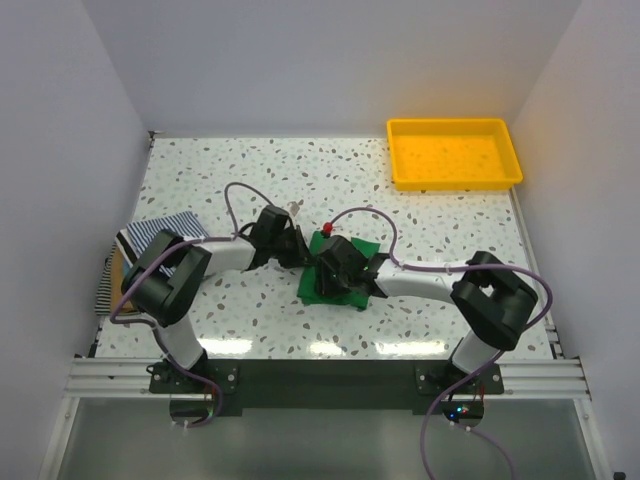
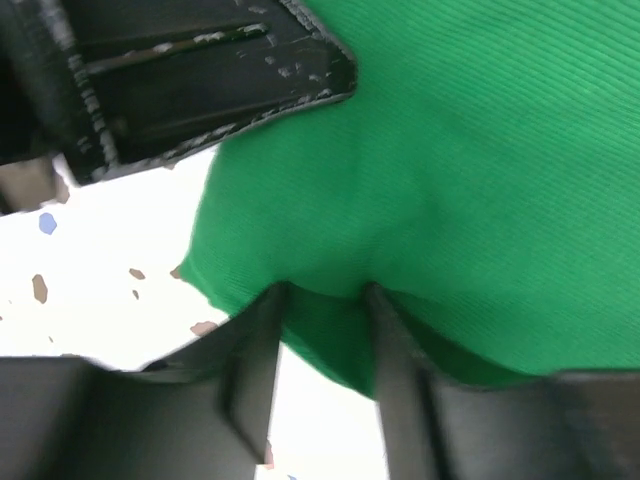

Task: Fold and stack the tank tops
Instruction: Neatly place the folded tank top to the corner

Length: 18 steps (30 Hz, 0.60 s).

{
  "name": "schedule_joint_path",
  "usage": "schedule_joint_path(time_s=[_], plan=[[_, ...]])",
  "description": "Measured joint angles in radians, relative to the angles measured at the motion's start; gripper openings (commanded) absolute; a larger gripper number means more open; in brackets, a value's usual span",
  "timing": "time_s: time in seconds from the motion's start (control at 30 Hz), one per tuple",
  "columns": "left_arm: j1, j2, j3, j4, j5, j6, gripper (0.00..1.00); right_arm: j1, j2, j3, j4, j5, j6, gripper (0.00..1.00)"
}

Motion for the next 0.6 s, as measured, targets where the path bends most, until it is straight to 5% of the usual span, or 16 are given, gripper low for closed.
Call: schedule_joint_path(time_s=[0.13,0.6], plan=[[-0.016,0.008,0.079,-0.124,-0.073,0.028,0.00,0.002,-0.011,0.031,-0.042,-0.010,-0.014,0.63],[0.088,0.005,0.344,-0.673,-0.523,0.138,0.00,0.001,-0.137,0.237,-0.240,0.031,-0.136,0.67]])
